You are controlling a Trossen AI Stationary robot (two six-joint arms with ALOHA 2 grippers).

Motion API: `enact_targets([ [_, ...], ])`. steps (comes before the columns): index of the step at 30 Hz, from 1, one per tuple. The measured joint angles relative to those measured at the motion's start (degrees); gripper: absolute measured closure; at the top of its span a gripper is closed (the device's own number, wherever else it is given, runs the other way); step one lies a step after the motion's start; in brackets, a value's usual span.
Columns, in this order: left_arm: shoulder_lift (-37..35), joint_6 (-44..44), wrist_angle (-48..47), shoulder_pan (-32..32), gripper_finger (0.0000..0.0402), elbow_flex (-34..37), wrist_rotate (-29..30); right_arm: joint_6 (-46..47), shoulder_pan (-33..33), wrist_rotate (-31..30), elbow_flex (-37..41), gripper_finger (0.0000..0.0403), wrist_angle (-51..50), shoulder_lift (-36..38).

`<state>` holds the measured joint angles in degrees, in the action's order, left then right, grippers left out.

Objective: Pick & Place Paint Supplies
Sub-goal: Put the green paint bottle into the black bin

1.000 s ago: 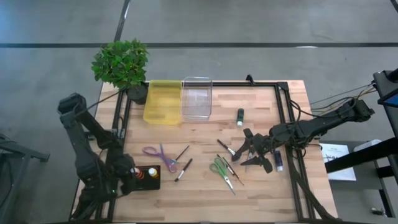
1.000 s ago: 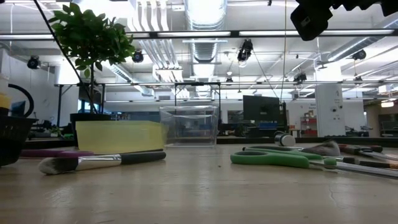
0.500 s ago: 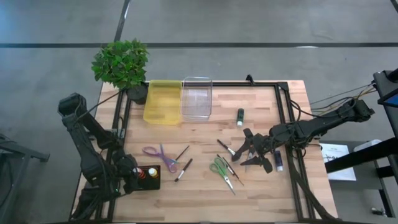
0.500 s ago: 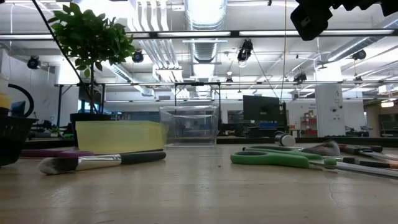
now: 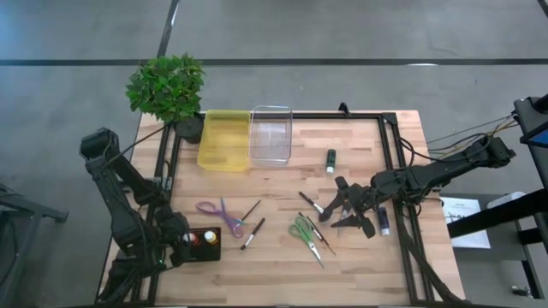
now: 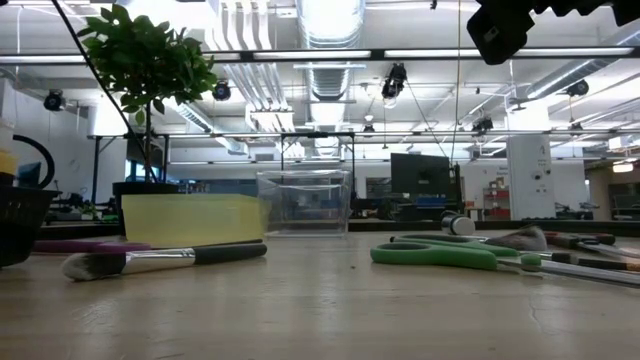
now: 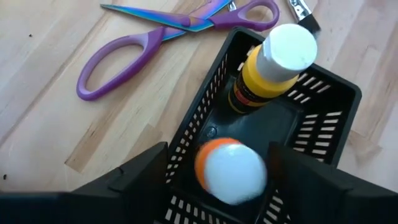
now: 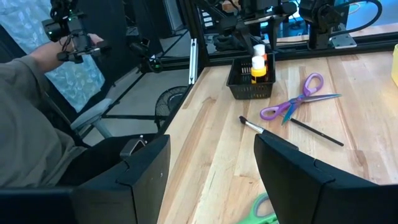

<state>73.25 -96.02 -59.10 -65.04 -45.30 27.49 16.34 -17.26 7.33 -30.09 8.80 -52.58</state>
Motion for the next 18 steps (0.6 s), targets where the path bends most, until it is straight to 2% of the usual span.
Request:
enact_targets([
  [5,-0.02,2.22,-0.62,0.0,0.0119,-0.86,3.0,0.0,0.0,0.0,0.0,0.0174,0.03,0.0],
  [9,-0.02,4.83,-3.81,0.0,0.0126,-2.9,7.84,0.0,0.0,0.0,0.0,0.0174,0.04,0.0],
  [15,-0.02,11.03,-11.31,0.7,0.0154,-7.34,22.48,0.0,0.0,0.0,0.0,0.0174,0.12,0.0],
  [18,-0.02,16.84,-12.6,2.89,0.0171,-9.83,30.75,0.0,0.0,0.01,0.0,0.0174,0.15,0.0],
])
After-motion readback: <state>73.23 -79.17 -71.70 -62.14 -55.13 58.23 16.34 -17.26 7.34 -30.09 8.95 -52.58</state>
